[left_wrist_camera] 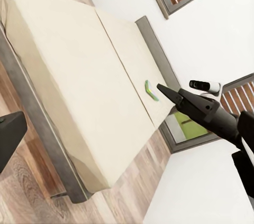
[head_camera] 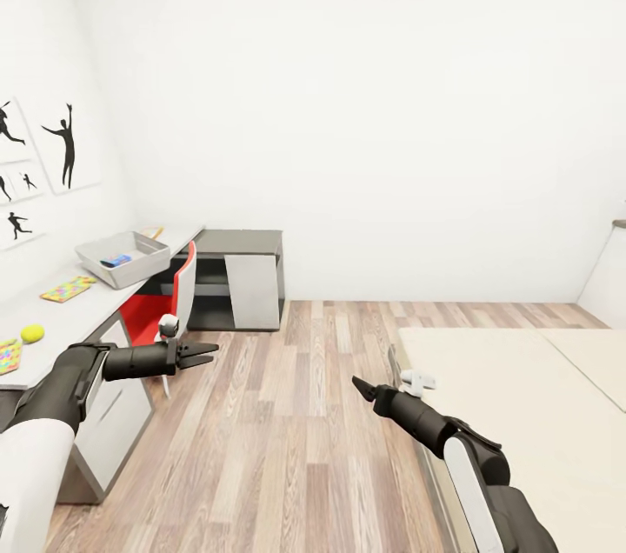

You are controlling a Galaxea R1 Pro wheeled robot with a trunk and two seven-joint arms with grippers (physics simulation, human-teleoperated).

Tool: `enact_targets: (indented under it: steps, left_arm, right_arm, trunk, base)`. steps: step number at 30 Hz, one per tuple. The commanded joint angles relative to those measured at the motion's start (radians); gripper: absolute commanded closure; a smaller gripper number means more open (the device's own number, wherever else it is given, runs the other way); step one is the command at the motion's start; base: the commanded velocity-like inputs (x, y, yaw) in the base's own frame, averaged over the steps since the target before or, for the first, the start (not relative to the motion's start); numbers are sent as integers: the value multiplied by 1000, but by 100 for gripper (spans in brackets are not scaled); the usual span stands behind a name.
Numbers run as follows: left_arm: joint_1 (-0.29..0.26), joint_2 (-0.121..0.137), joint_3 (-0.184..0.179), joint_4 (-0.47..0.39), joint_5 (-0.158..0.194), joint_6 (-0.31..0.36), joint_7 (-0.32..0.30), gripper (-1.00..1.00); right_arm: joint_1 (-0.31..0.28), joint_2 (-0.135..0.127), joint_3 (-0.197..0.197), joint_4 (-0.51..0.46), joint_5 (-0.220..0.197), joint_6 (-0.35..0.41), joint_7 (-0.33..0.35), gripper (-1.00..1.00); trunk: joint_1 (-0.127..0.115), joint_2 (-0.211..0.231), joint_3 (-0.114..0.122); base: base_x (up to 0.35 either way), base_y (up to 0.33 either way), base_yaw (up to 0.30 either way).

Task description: Put all the toys in the child's room - the three board games (two on the bed and one on the table), the two jigsaw puzzles on the table, and the tennis ball on the table - inside the toy box on the table in the child's room.

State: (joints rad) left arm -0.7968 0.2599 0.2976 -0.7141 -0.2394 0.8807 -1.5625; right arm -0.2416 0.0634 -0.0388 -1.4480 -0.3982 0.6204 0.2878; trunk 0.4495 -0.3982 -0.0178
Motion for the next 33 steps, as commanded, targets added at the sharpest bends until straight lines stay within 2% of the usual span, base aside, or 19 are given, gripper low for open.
enact_targets:
  steps: [1, 14, 22, 33]
  left_arm:
    - [-1, -1, 3, -1, -11, 11, -8, -100]
    - [-1, -1, 3, -1, -11, 12, -8, -100]
    - [-1, -1, 3, -1, -11, 12, -8, -100]
    - [-1, -1, 3, -1, -11, 12, -8, -100]
  right_arm:
    - [-1, 2, -3, 0, -2, 7, 4, -100]
    - [-1, 3, -4, 0, -3, 7, 2, -100]
    - [-1, 3, -4, 0, -2, 6, 2, -100]
    - [-1, 3, -3, 0, -2, 5, 2, -100]
  trunk:
    - [0, -2, -2]
    - [0, -2, -2]
    - [0, -2, 4]
    - [0, -2, 6]
  base:
    - [-30, 0, 0]
    - [-5, 0, -5]
    - [0, -7, -177]
    - [0, -126, -36]
